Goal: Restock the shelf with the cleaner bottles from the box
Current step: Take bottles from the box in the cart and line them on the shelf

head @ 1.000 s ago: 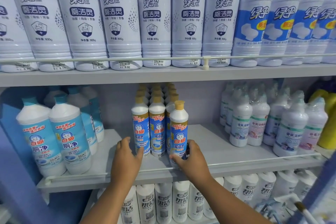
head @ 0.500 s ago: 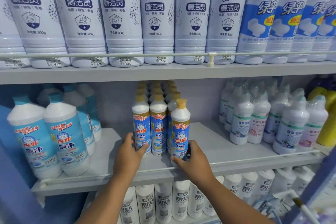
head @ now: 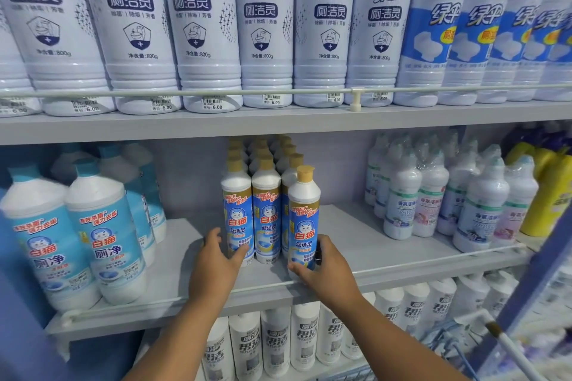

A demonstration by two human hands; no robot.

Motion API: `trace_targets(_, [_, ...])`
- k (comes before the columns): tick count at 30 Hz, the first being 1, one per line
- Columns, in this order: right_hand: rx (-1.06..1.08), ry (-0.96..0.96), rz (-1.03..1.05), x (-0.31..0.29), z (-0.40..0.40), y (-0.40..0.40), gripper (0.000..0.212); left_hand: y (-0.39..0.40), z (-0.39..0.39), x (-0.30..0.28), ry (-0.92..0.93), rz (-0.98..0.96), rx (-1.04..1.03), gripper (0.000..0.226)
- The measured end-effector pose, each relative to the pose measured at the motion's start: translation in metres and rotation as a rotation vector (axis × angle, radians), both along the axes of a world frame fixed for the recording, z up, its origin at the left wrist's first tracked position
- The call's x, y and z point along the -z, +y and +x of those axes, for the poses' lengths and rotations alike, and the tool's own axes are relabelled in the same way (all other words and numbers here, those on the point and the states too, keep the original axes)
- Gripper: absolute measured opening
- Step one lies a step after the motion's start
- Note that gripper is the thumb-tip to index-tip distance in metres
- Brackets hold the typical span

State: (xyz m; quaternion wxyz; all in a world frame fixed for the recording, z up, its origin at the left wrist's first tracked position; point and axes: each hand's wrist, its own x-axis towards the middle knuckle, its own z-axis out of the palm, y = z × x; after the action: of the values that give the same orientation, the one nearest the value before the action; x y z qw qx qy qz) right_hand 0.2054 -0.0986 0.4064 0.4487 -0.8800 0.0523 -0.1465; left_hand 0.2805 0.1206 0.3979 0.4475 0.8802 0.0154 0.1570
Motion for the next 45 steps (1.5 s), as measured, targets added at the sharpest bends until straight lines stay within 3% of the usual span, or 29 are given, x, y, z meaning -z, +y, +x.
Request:
trace_targets(6, [-0.15, 0.084, 0.088, -0.014, 0.008, -0.004, 0.065, 0.006, -0.023, -0.011, 0.054, 0.085, 0.031, 0.075])
trace_targets(11, [-0.164, 0.094, 0.102, -0.01, 0.01, -0.008, 0.065, -0.002, -0.037, -0.023, 0.048, 0.123, 0.111, 0.042])
trace_targets(14, [-0.175, 0.082, 0.083, -0.01, 0.011, -0.01, 0.064, -0.007, -0.038, -0.024, 0.017, 0.119, 0.077, 0.035])
trace_targets(24, [-0.199, 0.103, 0.036, -0.022, -0.009, -0.01, 0.059, -0.004, -0.054, -0.023, 0.001, 0.328, 0.096, 0.047])
trace_targets(31, [-0.26, 0.094, -0.202, -0.039, -0.054, -0.016, 0.048, -0.016, -0.095, -0.03, -0.013, 0.655, 0.12, 0.068])
trace_targets(35, [-0.236, 0.147, -0.63, -0.023, -0.084, -0.028, 0.073, -0.031, -0.128, -0.021, 0.007, 0.718, 0.148, 0.069])
trace_targets(41, [-0.317, 0.213, -0.694, 0.017, -0.147, -0.055, 0.111, -0.061, -0.195, 0.012, 0.077, 0.729, 0.137, 0.069])
trace_targets(44, [-0.348, 0.276, -0.726, 0.044, -0.176, -0.07, 0.11, -0.074, -0.227, 0.033, 0.151, 0.715, 0.145, 0.067])
trace_targets(45, [-0.355, 0.306, -0.731, 0.054, -0.185, -0.074, 0.101, -0.078, -0.237, 0.042, 0.176, 0.699, 0.147, 0.066])
